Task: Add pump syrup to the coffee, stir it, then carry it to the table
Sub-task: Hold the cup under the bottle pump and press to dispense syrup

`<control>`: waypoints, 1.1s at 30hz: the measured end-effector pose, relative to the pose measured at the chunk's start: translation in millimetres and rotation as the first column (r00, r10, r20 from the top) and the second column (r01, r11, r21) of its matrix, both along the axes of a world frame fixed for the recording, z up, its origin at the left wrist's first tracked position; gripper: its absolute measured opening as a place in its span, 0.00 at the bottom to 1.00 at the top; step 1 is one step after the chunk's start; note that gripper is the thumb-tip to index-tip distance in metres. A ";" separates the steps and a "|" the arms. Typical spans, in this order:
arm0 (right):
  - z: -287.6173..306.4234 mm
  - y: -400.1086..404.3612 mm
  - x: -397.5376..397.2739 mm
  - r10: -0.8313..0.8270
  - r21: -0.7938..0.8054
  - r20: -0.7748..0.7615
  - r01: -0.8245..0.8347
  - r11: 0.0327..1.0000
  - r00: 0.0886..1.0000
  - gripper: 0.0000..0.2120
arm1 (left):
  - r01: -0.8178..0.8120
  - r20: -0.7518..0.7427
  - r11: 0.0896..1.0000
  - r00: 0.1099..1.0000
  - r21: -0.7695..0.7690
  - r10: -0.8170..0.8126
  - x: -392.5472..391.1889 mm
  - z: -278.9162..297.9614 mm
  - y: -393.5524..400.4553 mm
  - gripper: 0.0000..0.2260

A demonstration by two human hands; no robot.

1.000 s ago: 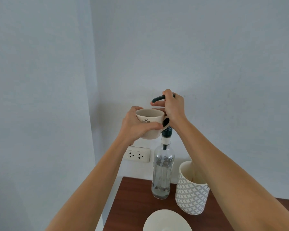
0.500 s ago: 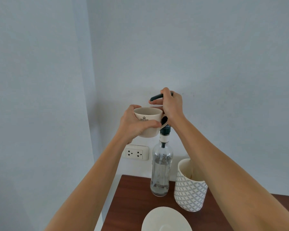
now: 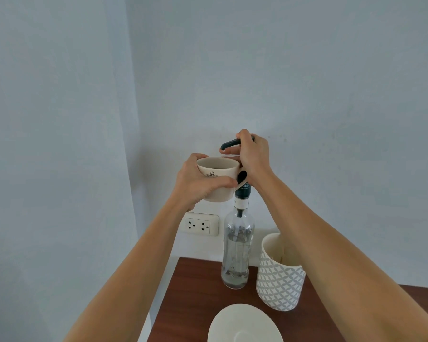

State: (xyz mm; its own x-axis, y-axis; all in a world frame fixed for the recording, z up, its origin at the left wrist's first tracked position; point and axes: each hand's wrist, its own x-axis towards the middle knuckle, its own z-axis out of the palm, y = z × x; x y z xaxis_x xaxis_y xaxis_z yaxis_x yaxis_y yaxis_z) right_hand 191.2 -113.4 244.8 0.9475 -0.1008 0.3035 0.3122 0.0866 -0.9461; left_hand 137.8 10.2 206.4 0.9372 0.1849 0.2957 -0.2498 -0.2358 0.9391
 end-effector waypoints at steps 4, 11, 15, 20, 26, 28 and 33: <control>-0.5 -0.8 0.2 0.000 -0.005 -0.001 0.000 1.000 1.000 0.09 | -0.001 0.002 1.000 1.000 0.003 0.001 -1.0 0.1 -0.9 0.44; 8.2 -8.3 0.1 0.037 -0.019 -0.091 -0.039 0.999 0.995 0.13 | 0.002 -0.004 1.000 1.000 0.010 -0.002 -2.2 3.2 -4.6 0.43; 11.3 -8.6 0.6 0.065 0.016 -0.131 -0.063 0.998 0.989 0.23 | 0.004 -0.001 1.000 1.000 0.009 -0.004 -1.8 4.9 -4.7 0.43; 12.7 -7.7 -2.9 0.065 0.004 -0.117 -0.065 0.998 0.991 0.16 | 0.003 -0.013 1.000 1.000 0.008 -0.003 -1.1 3.5 -4.8 0.40; 12.1 -4.7 -7.2 0.026 -0.015 -0.078 -0.028 0.999 0.997 0.12 | 0.005 -0.002 1.000 1.000 -0.003 -0.005 -2.3 4.0 -3.4 0.45; 11.4 -4.1 -7.4 0.021 -0.015 -0.077 -0.022 1.000 0.997 0.12 | 0.009 0.000 1.000 1.000 -0.003 -0.009 -2.3 3.9 -2.9 0.44; 11.1 -4.6 -8.3 0.018 -0.025 -0.077 -0.020 0.999 0.997 0.12 | 0.011 -0.012 1.000 1.000 -0.001 -0.011 -2.1 4.1 -2.7 0.44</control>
